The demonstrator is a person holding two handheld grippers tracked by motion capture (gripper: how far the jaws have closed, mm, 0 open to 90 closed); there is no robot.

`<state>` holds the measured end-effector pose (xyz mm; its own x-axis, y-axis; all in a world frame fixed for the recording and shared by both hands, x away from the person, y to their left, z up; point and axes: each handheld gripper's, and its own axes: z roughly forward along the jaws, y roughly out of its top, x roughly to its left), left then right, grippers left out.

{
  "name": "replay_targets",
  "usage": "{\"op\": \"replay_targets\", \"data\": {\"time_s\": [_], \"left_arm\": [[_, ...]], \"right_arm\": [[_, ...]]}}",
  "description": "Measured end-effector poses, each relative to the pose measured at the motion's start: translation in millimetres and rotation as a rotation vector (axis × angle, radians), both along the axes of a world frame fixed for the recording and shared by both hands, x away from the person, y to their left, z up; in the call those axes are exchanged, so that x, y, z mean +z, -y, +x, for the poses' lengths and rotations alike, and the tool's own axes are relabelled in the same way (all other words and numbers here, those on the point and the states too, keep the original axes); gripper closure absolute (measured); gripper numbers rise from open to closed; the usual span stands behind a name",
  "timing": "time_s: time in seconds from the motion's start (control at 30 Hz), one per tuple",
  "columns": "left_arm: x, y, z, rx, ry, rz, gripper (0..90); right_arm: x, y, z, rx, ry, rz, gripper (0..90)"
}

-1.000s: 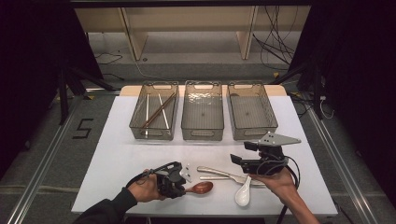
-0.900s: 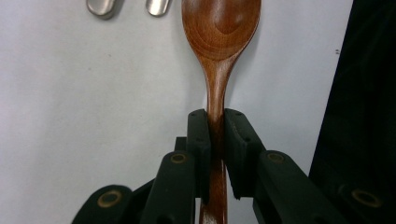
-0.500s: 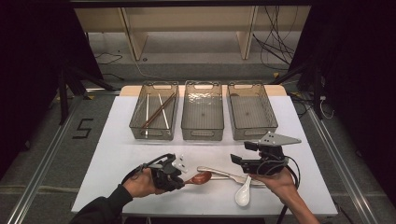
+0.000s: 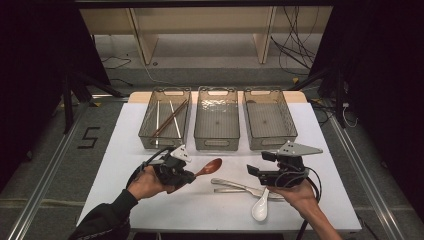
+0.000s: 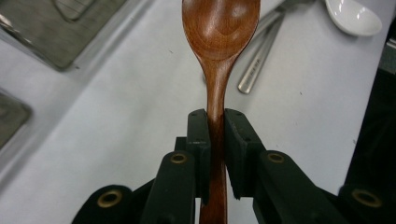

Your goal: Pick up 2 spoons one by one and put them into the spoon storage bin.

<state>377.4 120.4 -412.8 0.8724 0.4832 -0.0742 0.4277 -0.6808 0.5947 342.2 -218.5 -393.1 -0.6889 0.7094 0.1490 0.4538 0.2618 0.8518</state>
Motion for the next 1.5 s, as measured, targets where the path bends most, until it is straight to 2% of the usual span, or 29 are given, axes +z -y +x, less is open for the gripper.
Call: {"op": "replay_targets", "data": {"time_s": [0.33, 0.57, 0.9, 1.27, 1.5], "left_arm": [[19.3, -4.0, 29.7, 0.104, 0.058, -0.07, 80.5], [28.9, -1.4, 58.8, 0.183, 0.072, -0.123, 80.5], [38.7, 6.4, 86.9, 0.234, 0.086, -0.159, 80.4], [48.1, 18.4, 118.7, 0.293, 0.105, -0.244, 80.4], [48.1, 27.4, 139.0, 0.326, 0.101, -0.259, 80.4]], "right_arm": [[-0.2, -1.4, 0.2, 0.003, -0.002, -0.003, 27.8], [-0.4, 0.1, 0.3, 0.002, -0.001, 0.002, 27.8], [-0.5, 0.7, 0.4, 0.004, -0.001, 0.003, 27.8], [-0.7, 1.0, 0.9, 0.006, -0.002, 0.006, 27.8], [-0.8, 2.2, 0.9, 0.005, -0.005, 0.011, 27.8]]}}
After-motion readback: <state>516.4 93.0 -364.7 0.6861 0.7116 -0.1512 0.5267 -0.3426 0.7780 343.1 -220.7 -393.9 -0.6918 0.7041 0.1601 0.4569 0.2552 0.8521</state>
